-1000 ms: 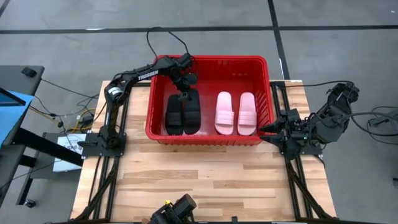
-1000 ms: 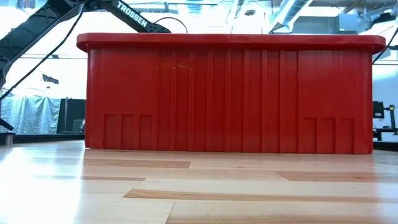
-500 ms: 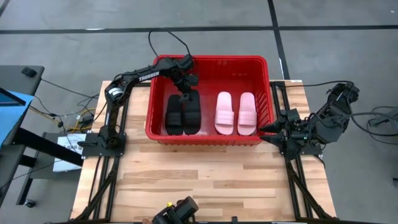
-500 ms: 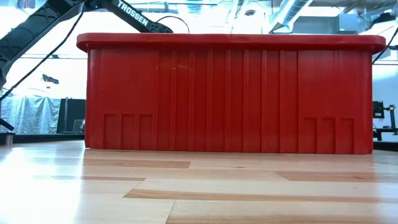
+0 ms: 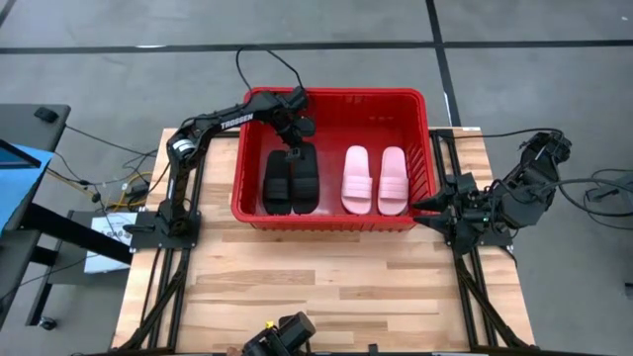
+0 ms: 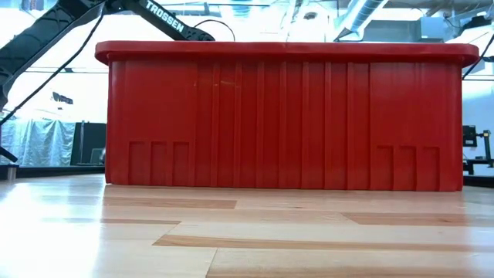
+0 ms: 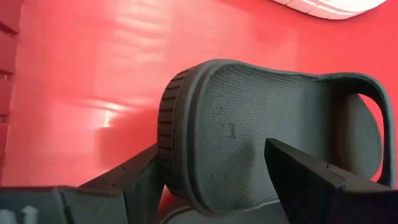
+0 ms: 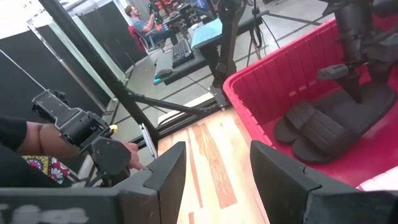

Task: Pick and place slides into bin
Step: Put the black slide into the bin, then return to Home Position

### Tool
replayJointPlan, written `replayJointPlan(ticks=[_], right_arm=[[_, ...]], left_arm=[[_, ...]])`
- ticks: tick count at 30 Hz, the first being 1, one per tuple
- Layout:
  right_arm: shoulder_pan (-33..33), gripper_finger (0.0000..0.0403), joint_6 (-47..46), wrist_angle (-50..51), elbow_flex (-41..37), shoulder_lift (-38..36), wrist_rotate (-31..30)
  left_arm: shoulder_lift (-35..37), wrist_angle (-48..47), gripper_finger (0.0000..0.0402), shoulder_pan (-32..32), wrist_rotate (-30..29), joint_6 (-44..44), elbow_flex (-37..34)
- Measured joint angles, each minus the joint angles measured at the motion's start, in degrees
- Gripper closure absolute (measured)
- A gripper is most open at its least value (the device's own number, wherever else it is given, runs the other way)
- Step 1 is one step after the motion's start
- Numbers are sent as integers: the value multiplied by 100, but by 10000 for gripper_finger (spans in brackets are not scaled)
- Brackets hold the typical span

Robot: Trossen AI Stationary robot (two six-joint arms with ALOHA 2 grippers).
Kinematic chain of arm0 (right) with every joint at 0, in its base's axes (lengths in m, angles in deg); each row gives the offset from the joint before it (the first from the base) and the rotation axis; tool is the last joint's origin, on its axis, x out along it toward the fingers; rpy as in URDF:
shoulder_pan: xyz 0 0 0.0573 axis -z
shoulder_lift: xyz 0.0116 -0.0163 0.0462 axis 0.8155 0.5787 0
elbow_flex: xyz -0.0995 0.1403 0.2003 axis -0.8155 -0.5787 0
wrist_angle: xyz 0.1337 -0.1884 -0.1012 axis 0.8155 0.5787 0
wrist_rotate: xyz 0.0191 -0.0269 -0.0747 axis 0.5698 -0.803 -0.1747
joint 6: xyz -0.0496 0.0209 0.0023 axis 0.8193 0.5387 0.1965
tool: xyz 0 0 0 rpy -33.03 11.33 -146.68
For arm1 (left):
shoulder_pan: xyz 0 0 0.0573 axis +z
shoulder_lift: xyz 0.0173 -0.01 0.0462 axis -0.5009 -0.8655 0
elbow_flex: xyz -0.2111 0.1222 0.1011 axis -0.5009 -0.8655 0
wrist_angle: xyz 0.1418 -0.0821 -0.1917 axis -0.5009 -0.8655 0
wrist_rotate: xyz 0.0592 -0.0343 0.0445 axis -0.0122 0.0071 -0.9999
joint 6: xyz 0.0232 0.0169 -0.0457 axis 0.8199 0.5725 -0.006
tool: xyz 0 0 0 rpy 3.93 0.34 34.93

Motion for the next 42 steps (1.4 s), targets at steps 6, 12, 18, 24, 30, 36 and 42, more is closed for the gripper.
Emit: replayJointPlan(ticks=[6,12,18,24,30,36,42], right_arm=[[-2,234,0,71,0,0,39],[1,232,0,116,0,0,81],[1,234,-2,126,0,0,188],[1,233,-4,126,0,3,303],[-2,232,-4,126,0,9,430],[0,234,44,155,0,9,441],[1,231,46,247,-2,11,441]], left_arm=[[0,0,145,0,4,0,0],[0,90,145,-2,-24,0,0],[0,110,136,-2,-115,14,0],[0,105,110,-2,-599,13,0],[0,134,104,-9,-765,44,0],[0,169,104,-9,-776,39,0],[14,74,104,-20,-779,-122,0]])
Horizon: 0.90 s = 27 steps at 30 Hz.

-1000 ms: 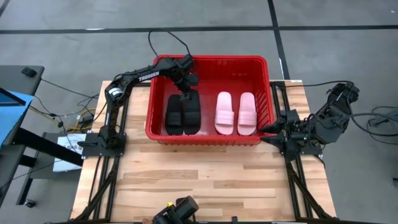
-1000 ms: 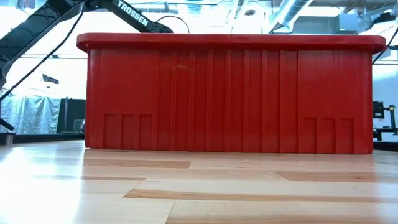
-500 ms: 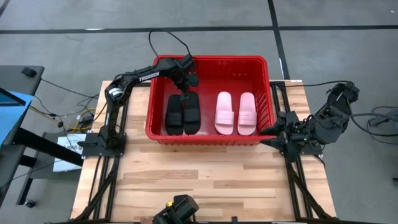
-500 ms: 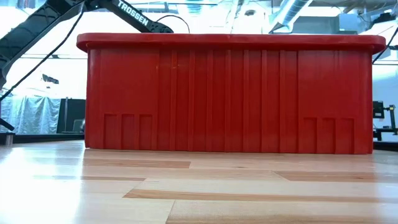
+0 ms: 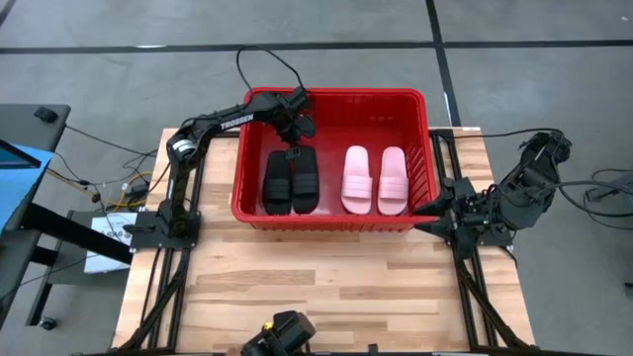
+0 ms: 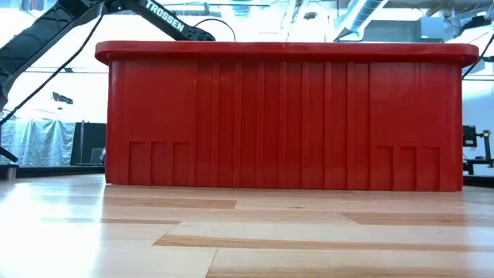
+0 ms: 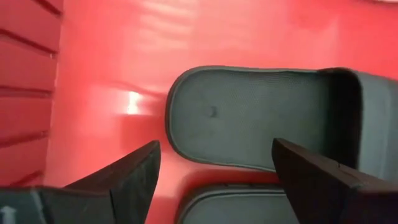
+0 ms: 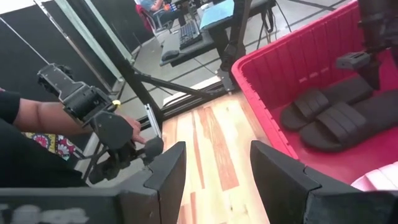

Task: Pick and place slides into bin
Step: Return to Home Position

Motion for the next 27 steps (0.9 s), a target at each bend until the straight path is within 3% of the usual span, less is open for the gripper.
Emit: replayJointPlan(ticks=[3,9,13,20,24,27], right_arm=[[0,232,0,-7,0,0,-12],[2,234,4,-100,0,7,-42],[2,232,4,-217,0,11,-20],[-11,233,-105,27,-2,9,-156],[-11,234,1652,-1069,-2,81,-375],[12,234,2947,-2246,-2,64,628]], left_arm=[[123,-34,104,0,176,-225,0],[974,-53,104,4,1194,-623,0],[2020,206,104,-36,1607,-1077,0],[3881,589,104,-413,1555,-1407,4],[4783,581,104,-774,1589,-1425,-58],[5579,923,104,-1075,1589,-1725,-584]])
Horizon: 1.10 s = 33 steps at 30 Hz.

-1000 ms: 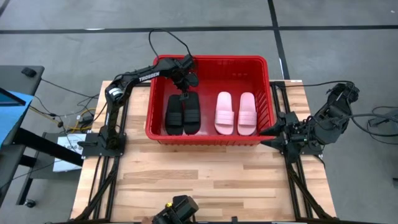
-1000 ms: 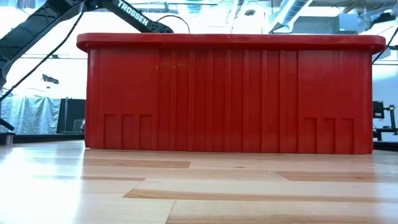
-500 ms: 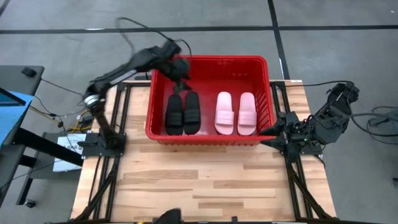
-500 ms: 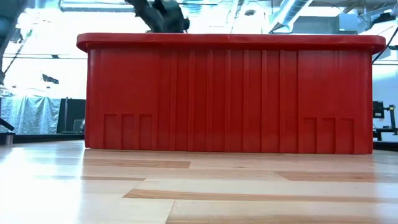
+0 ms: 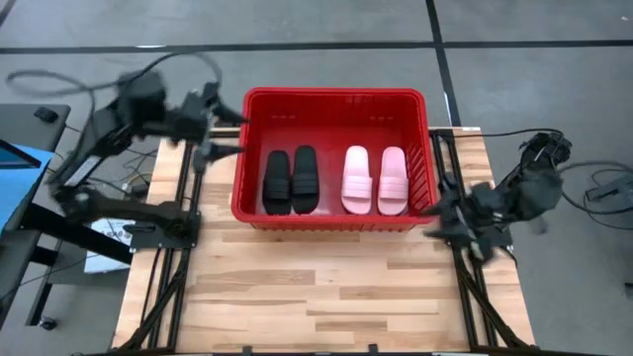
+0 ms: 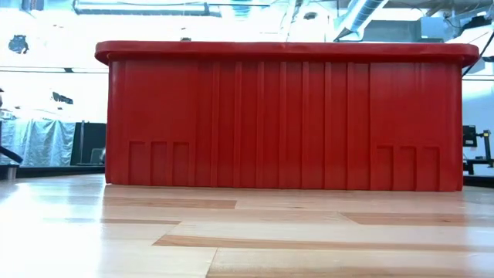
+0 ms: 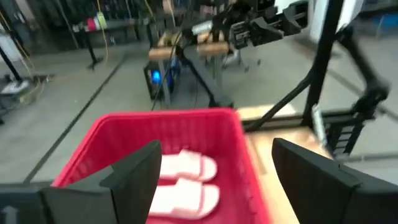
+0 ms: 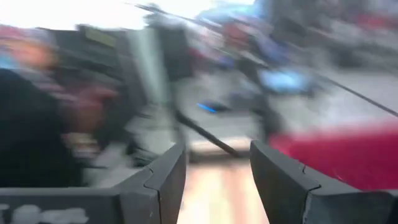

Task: Pick and place slides into bin
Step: Return to Home Position

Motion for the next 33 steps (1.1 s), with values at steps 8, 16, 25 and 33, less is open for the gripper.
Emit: replayJointPlan(ticks=[8,16,25,33], right_arm=[[528,236,513,-1618,2,133,4675],[1594,236,537,-696,-5,-72,7664],[1966,234,1250,935,2,-1358,7890],[1968,236,747,1338,-560,-2891,7740]], left_arm=[[2382,2164,104,-539,-694,-1379,-3229],[4226,3259,104,-689,-994,-2051,-5598],[5400,3346,104,-689,-1170,-2482,-6760],[5952,3290,104,-692,-549,-2530,-7296]])
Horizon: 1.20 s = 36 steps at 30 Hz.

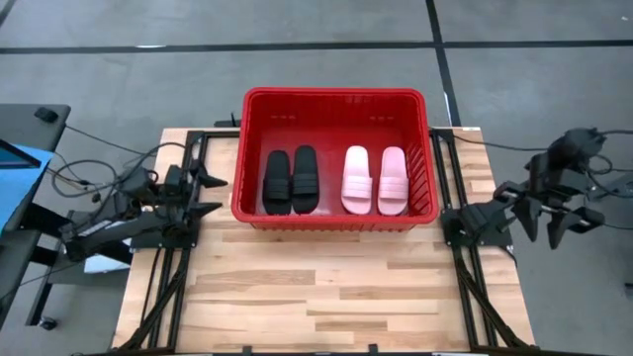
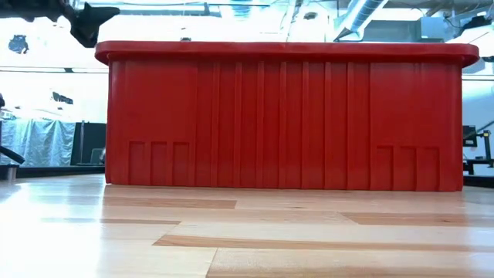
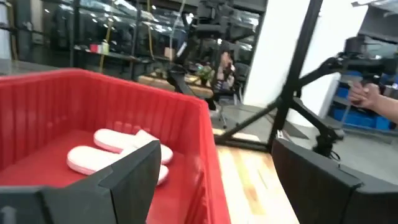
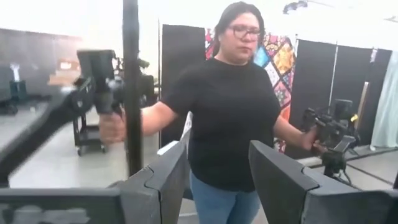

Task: Pick and place slides into bin
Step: Return to Home Position

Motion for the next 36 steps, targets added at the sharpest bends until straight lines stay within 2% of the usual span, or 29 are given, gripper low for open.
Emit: replayJointPlan(ticks=[4,9,17,23,27,30,36], right_arm=[[0,234,-288,-160,-758,-803,-50],[-2,236,-289,-686,-1874,-1897,492],[-1,234,-149,-4,-2517,-1727,801],[10,236,-35,-379,-2779,-1901,1080],[2,236,-420,-1104,-2829,-1904,1709],[0,234,-724,-1441,-2822,-1908,1925],[2,235,-1151,-1434,-2831,-1907,1951]], left_arm=[[206,-26,104,-1,114,-3,-175],[379,-286,104,0,269,68,-250],[367,-749,104,-11,997,209,-270],[367,-536,104,-86,1198,-471,-258],[367,323,104,-427,1414,-721,-259],[371,870,104,-837,1206,-906,-252],[197,1467,104,-1930,306,-888,-359]])
